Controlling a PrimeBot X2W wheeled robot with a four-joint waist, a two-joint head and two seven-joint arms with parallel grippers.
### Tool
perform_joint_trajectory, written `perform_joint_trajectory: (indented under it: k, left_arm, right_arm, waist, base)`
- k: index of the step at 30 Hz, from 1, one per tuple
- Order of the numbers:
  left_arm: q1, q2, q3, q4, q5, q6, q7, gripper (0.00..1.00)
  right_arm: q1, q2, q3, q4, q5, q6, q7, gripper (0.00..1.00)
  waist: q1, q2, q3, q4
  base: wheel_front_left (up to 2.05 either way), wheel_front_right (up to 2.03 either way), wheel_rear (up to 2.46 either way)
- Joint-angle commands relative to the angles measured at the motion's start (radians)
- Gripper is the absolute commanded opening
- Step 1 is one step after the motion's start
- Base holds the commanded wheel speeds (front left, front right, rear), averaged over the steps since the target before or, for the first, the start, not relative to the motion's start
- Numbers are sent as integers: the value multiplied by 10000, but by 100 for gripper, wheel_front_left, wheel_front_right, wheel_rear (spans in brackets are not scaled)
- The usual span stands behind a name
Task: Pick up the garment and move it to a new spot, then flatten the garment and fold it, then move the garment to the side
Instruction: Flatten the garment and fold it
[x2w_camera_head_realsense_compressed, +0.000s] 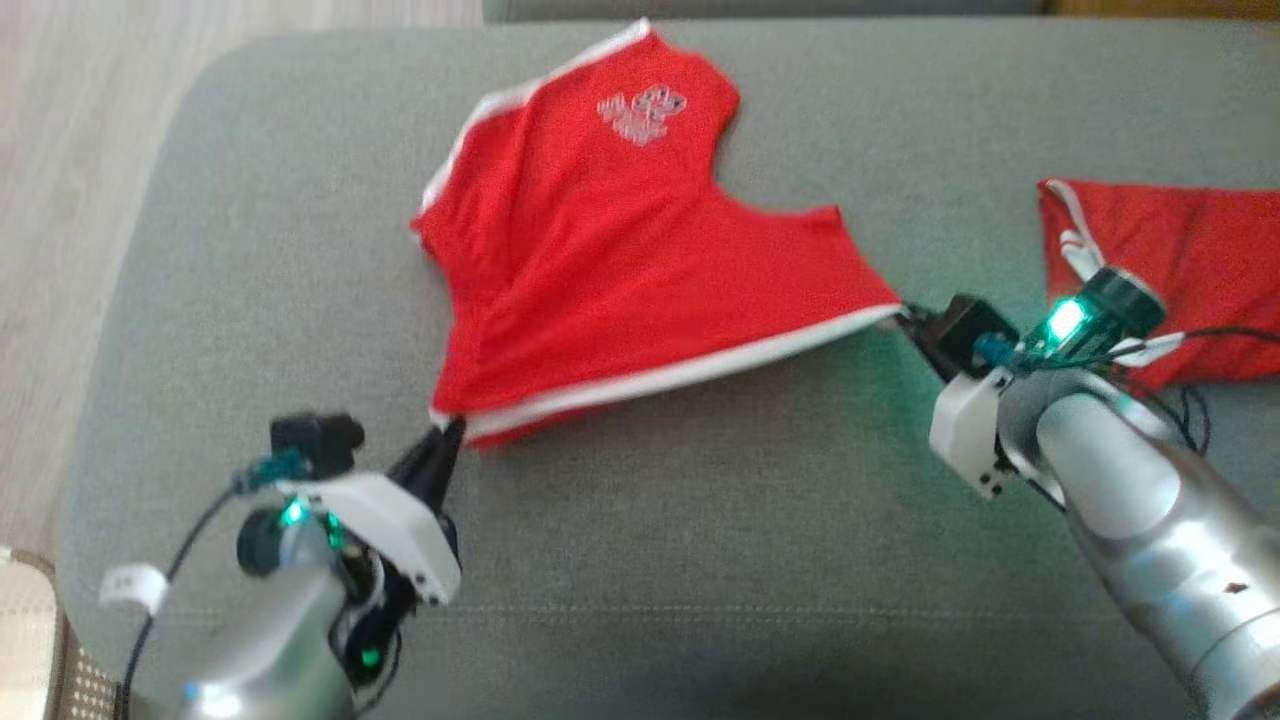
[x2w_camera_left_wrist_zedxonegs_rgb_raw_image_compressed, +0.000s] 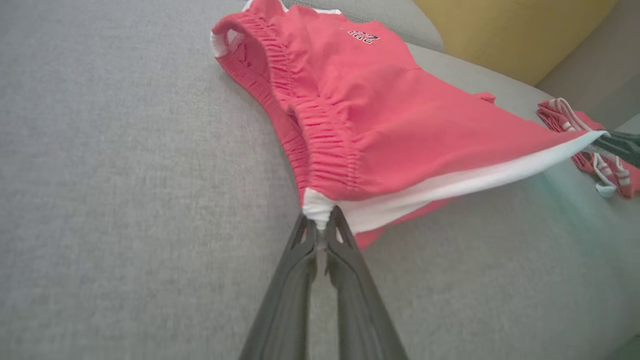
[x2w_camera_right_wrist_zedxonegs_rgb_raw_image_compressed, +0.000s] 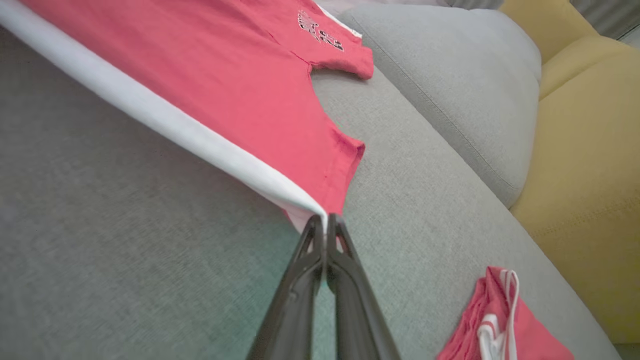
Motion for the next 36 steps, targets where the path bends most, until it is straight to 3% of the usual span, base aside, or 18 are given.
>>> perform_joint_trajectory:
  k: [1, 8, 16, 22, 28, 31, 36]
  left_arm:
    - [-81, 319, 245, -258, 71, 68, -139, 0]
    - [1048, 494, -109, -1021, 47, 215, 99, 0]
    - [2290, 965, -356, -2643, -201, 478, 665, 0]
    - [3146, 1572, -608, -4011, -420, 630, 1411, 0]
    - [3797, 2107, -804, -5426, -613, 854, 2052, 0]
    - [3881, 2243, -652, -5990, -719, 1036, 2062, 0]
    - [3591, 2258, -441, -6505, -745, 1179, 2060, 0]
  right_arm:
    - [-17, -187, 421, -156, 313, -6, 65, 0]
    - [319, -1500, 3468, -1196, 2751, -6, 1111, 0]
    - [400, -4447, 6191, -4793, 6221, -6, 3132, 0]
    - [415, -6376, 6687, -7343, 7761, -6, 4769, 0]
    - [470, -7764, 6793, -9271, 8576, -6, 6016, 0]
    - [191, -8042, 6582, -9493, 8722, -6, 5987, 0]
    - [-181, -7825, 6106, -9302, 8887, -6, 5747, 0]
  waist:
    - [0, -1, -371, -101]
    - [0, -1, -945, -85]
    - [0, -1, -1287, 176]
    - [0, -1, -1468, 323]
    - [0, -1, -1590, 426]
    - [0, -1, -1543, 500]
    - [0, -1, -1249, 736]
  base:
    - [0, 0, 0]
    - [0, 0, 0]
    - [0, 0, 0]
    - [0, 0, 0]
    - [0, 0, 0]
    - [0, 0, 0]
    - [0, 0, 0]
